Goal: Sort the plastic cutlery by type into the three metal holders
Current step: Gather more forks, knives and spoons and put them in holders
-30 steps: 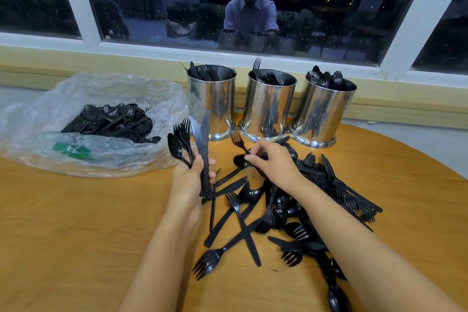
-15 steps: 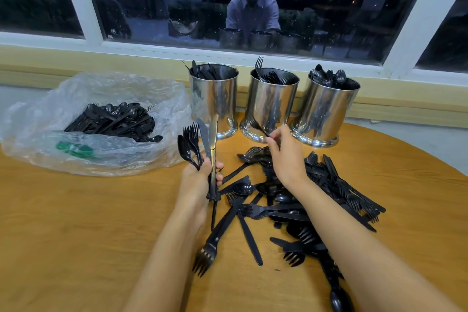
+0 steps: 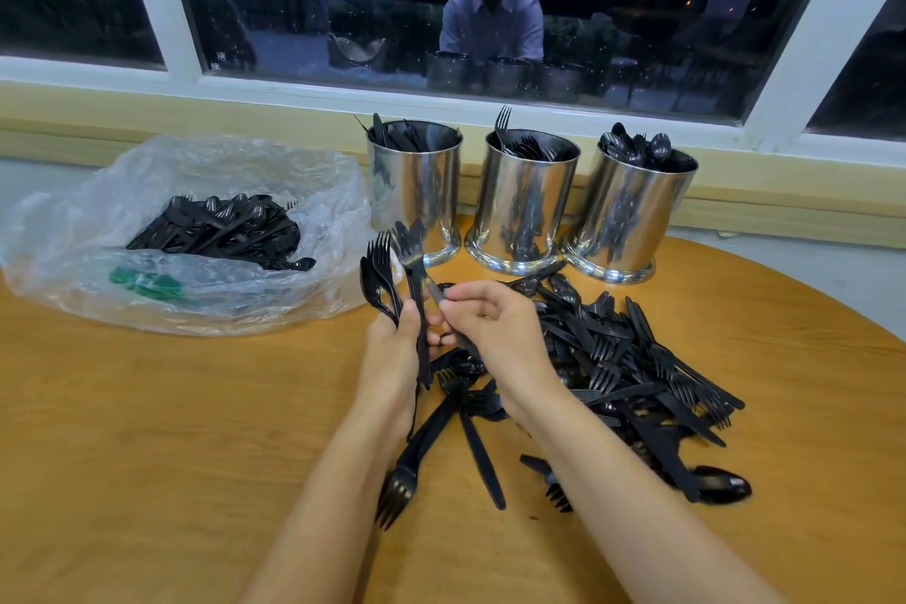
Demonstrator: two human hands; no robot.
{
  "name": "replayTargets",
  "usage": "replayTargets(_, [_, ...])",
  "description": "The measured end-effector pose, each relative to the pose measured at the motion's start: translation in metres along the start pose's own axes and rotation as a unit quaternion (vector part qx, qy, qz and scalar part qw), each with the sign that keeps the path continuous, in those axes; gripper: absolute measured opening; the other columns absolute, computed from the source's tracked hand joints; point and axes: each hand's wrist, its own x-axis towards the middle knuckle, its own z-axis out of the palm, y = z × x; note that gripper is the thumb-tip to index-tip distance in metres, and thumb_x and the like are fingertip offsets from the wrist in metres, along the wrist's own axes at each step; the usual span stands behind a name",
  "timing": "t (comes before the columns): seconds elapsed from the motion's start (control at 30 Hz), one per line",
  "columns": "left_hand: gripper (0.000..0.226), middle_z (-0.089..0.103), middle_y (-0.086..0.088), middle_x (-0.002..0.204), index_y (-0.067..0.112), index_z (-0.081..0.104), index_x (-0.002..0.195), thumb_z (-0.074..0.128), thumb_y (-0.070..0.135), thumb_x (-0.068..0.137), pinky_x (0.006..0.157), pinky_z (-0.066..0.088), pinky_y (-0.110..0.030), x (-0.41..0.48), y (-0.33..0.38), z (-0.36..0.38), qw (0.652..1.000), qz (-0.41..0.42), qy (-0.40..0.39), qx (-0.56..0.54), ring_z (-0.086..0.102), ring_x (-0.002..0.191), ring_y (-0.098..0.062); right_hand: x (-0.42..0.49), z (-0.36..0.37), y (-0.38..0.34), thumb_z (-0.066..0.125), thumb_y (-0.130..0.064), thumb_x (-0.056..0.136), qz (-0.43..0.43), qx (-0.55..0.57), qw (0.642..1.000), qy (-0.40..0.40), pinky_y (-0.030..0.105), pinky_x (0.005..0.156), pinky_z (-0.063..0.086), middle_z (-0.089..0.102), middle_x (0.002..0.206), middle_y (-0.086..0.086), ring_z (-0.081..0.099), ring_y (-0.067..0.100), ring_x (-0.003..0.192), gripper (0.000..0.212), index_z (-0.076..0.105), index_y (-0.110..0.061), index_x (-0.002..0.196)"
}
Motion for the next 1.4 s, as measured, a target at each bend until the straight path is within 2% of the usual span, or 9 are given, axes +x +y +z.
replayTargets(0.13, [0.039,0.057,-0.003,0.066,0.008,0.059,0.087,0.036,0.033,0.106,0.068,0.053,-0.034,-0.001,0.0,0.002,1.0,0.013,-0.004,0.005,0.058,0.064,-0.017,-0.001,0.007,0.011,0.068,-0.007,0.089,-0.007,0.001,1.0,0.031,0.019,0.057,0.052,0.069,0.074,0.011,0.063,0.01,0.059,0.006,0.066,-0.002,0.091])
replayTargets(0.3, [0.022,0.067,-0.003,0.107,0.028,0.061,0.096,0.041,0.026,0.105,0.088,0.049,-0.029,0.0,0.001,-0.002,0.999,0.035,-0.003,0.039,0.063,0.103,-0.013,-0.006,0.006,0.018,0.072,-0.01,0.085,-0.047,-0.081,0.996,0.009,0.018,0.075,0.054,0.073,0.085,0.001,0.065,0.006,0.077,0.005,0.074,-0.013,0.088])
replayTargets(0.47, [0.026,0.052,0.001,0.074,0.011,0.059,0.106,0.034,0.019,0.107,0.066,0.048,-0.026,0.005,0.014,-0.011,0.998,0.047,0.034,0.004,0.054,0.062,-0.007,-0.005,-0.012,0.016,0.068,-0.011,0.088,-0.085,-0.138,0.987,0.012,0.014,0.076,0.05,0.072,0.088,-0.006,0.062,0.006,0.082,0.011,0.074,-0.02,0.092])
replayTargets(0.63, [0.029,0.048,0.002,0.069,0.014,0.058,0.106,0.032,0.028,0.107,0.05,0.039,-0.022,-0.002,0.03,-0.041,1.0,0.028,-0.009,-0.01,0.041,0.048,-0.007,-0.005,-0.016,0.019,0.065,-0.013,0.091,-0.105,-0.267,0.958,-0.006,0.006,0.071,0.044,0.068,0.089,-0.012,0.057,0.005,0.078,0.011,0.074,-0.02,0.093])
replayTargets(0.77, [0.031,0.047,0.002,0.068,0.013,0.058,0.107,0.032,0.03,0.107,0.049,0.034,-0.022,-0.012,0.027,-0.064,1.0,0.017,-0.009,0.005,0.036,0.047,-0.007,-0.012,0.002,0.023,0.062,-0.023,0.094,-0.11,-0.383,0.917,-0.033,0.012,0.07,0.047,0.062,0.079,-0.016,0.055,-0.002,0.072,0.013,0.072,-0.018,0.1])
replayTargets(0.9, [0.032,0.048,0.003,0.066,0.012,0.058,0.107,0.033,0.03,0.107,0.048,0.036,-0.022,-0.019,0.021,-0.074,1.0,0.011,-0.001,0.007,0.036,0.049,-0.009,-0.025,0.026,0.026,0.059,-0.042,0.093,-0.127,-0.545,0.828,-0.037,0.032,0.065,0.049,0.066,0.087,0.0,0.062,0.021,0.086,0.032,0.056,-0.016,0.112])
replayTargets(1.0, [0.032,0.049,0.003,0.067,0.012,0.059,0.107,0.033,0.03,0.107,0.051,0.036,-0.024,-0.023,0.021,-0.075,1.0,0.007,0.005,0.002,0.038,0.051,-0.01,-0.028,0.036,0.03,0.058,-0.026,0.092,-0.133,-0.613,0.778,-0.038,0.032,0.061,0.042,0.064,0.095,0.006,0.061,0.027,0.091,0.039,0.045,-0.015,0.126])
replayTargets(1.27, [0.03,0.052,0.004,0.065,0.013,0.059,0.109,0.035,0.031,0.106,0.058,0.036,-0.028,-0.033,0.027,-0.06,0.999,-0.02,0.0,-0.028,0.04,0.052,-0.009,-0.016,0.004,0.015,0.051,-0.013,0.098,-0.145,-0.394,0.907,0.034,0.013,0.065,0.039,0.055,0.086,-0.008,0.053,0.007,0.077,0.018,0.06,-0.016,0.114])
replayTargets(1.4, [0.029,0.05,0.002,0.069,0.01,0.058,0.112,0.036,0.029,0.105,0.052,0.04,-0.024,-0.03,0.022,-0.019,0.996,-0.043,-0.029,-0.076,0.04,0.051,-0.01,-0.004,-0.04,0.005,0.048,-0.014,0.1,-0.091,-0.234,0.966,0.063,0.021,0.065,0.044,0.062,0.089,0.01,0.064,0.024,0.087,0.012,0.048,-0.022,0.091])
